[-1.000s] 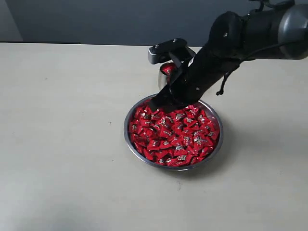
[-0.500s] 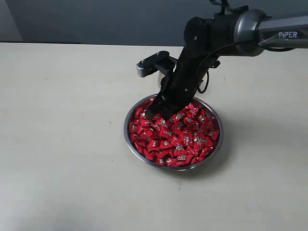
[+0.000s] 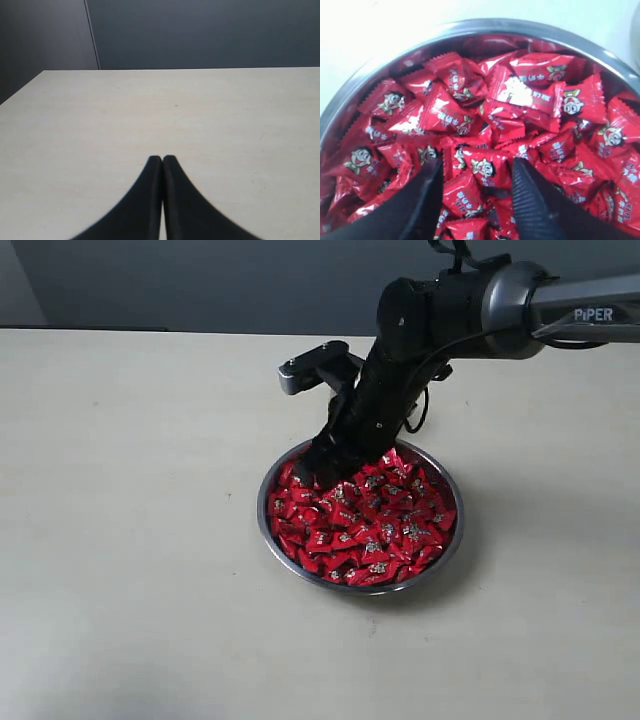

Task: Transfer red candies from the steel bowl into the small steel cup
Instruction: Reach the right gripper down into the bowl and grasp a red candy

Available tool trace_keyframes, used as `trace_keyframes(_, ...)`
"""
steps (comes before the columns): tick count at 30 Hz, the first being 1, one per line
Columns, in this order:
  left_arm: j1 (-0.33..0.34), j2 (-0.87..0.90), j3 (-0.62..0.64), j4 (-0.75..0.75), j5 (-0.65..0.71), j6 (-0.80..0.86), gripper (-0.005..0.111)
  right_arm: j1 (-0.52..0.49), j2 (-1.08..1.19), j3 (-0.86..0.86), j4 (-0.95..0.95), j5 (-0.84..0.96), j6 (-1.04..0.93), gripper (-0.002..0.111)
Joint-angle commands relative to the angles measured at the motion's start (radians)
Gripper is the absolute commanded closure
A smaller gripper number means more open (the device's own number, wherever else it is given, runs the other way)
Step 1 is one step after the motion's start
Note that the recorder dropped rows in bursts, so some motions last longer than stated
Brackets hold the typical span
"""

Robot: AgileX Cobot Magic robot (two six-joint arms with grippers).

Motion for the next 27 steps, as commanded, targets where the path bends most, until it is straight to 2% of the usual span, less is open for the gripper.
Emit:
trace_keyframes(1,0.001,-0.004,0.004,0.001,-0.002,-0.003,0.106,-0.001,0.011,-0.007,-0.006,-0.027,0.013,0.068)
trace_keyframes(17,0.001,-0.004,0.004,0.001,-0.002,-0.003,0.106,-0.001,0.096,-0.007,-0.014,-0.057,0.03,0.07)
trace_keyframes(27,0.001,-0.004,0.004,0.001,-0.002,-0.003,0.106,-0.001,0.103,-0.007,-0.032,-0.077,0.03,0.103)
